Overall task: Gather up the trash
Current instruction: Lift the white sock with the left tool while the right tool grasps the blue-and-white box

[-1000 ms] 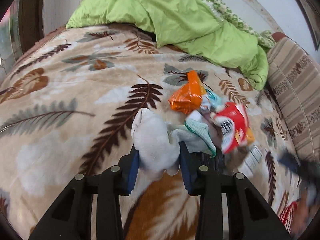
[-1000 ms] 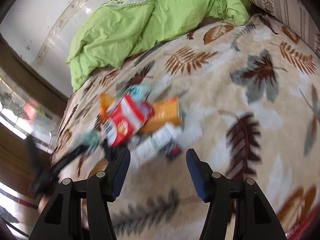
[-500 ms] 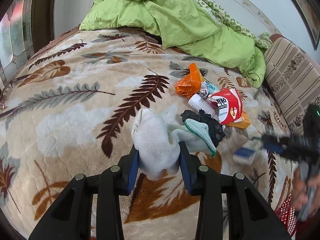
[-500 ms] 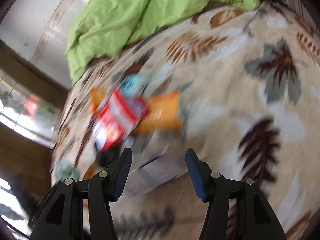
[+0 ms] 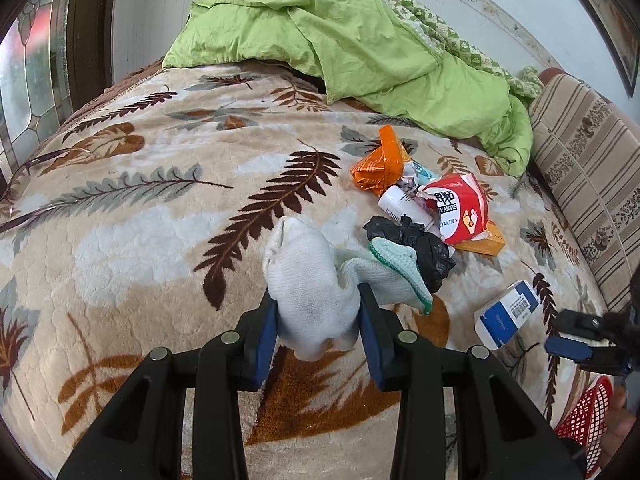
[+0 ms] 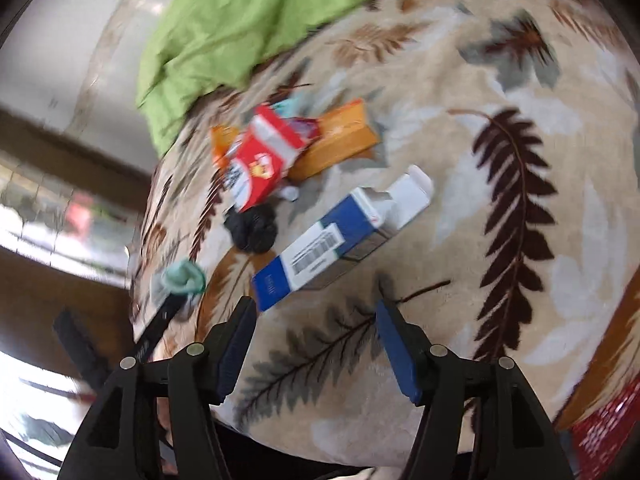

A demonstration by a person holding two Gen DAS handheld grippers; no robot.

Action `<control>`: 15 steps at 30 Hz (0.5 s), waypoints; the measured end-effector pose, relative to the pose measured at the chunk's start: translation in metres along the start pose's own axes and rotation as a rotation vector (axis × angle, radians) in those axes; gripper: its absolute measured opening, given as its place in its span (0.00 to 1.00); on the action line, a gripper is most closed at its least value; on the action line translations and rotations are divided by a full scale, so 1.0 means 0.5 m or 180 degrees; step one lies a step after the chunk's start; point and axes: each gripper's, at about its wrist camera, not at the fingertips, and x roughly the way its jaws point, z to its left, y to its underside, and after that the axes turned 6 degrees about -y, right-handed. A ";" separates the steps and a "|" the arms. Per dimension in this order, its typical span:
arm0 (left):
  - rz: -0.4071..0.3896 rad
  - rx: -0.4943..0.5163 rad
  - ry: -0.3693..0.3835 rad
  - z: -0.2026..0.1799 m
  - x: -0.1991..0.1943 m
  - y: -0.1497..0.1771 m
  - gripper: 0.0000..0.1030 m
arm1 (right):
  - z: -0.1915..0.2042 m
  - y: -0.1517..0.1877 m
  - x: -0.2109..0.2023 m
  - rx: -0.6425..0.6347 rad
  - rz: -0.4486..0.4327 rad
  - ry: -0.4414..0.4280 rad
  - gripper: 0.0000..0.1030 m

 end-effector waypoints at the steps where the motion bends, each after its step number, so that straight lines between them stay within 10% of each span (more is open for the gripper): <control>1: 0.0001 -0.0003 0.0013 0.000 0.001 0.000 0.35 | -0.004 -0.005 0.004 0.0060 -0.0022 0.0009 0.64; 9: -0.0011 -0.0014 0.0068 0.004 0.002 0.000 0.35 | -0.009 -0.040 0.086 0.0290 -0.0060 0.0292 0.64; 15: -0.0028 0.0011 0.0090 0.002 0.001 -0.001 0.35 | 0.065 -0.078 0.155 -0.0461 0.0027 0.0861 0.64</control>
